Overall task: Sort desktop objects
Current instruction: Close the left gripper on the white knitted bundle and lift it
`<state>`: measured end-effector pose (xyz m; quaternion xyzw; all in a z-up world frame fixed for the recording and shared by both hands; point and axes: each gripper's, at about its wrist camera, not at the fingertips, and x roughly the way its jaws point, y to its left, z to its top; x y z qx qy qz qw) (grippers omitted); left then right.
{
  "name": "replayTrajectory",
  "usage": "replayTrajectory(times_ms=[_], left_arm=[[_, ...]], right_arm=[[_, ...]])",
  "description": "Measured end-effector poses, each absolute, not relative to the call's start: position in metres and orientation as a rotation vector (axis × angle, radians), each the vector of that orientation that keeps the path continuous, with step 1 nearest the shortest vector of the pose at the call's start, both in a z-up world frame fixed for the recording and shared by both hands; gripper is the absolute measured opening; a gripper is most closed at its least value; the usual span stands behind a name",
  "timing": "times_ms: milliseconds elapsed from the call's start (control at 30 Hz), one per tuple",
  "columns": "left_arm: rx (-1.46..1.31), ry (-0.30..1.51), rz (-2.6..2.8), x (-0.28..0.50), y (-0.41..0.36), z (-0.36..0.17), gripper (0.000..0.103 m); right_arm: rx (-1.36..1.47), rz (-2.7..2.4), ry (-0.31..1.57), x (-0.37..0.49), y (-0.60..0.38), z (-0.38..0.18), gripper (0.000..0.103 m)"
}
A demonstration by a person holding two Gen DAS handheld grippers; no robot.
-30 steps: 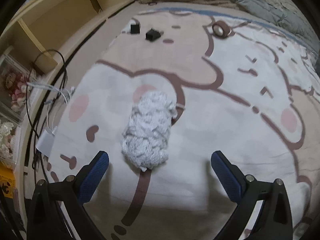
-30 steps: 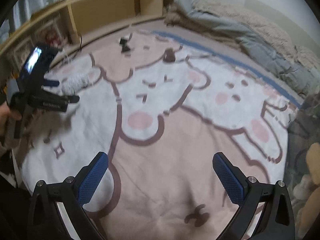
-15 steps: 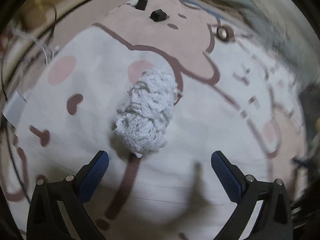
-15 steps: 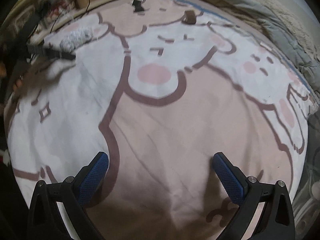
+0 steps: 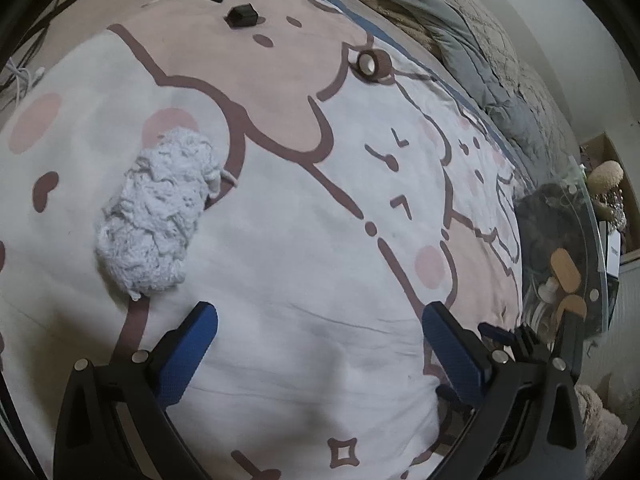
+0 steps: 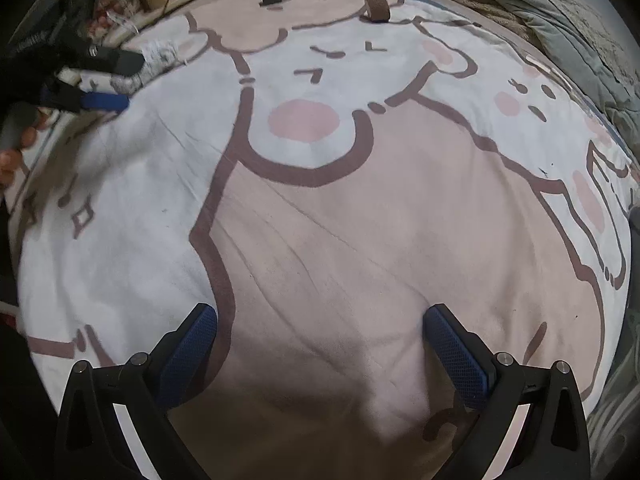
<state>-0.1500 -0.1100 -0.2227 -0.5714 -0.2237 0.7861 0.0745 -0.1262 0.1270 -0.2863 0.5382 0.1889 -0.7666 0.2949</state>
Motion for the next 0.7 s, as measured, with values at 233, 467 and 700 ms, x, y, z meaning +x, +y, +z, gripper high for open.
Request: replayTrajectory(times_ms=[233,467,700], left_arm=[[-1.684,-0.901,2.450,-0.153,-0.148,-0.219,0.103],[-1.663,-0.915,2.629,-0.152,-0.177,-0.211,0.103],[-1.730,-0.921,2.680,-0.155,-0.181,-0.218,0.103]], right_arm=[[1.418,-2.033,0.500,-0.126,0.129,-0.286,0.103],[1.419,-2.022,0.481,-0.127,0.134,-0.288,0.103],[1.435,-2.022,0.495,-0.127,0.133,-0.290,0.103]])
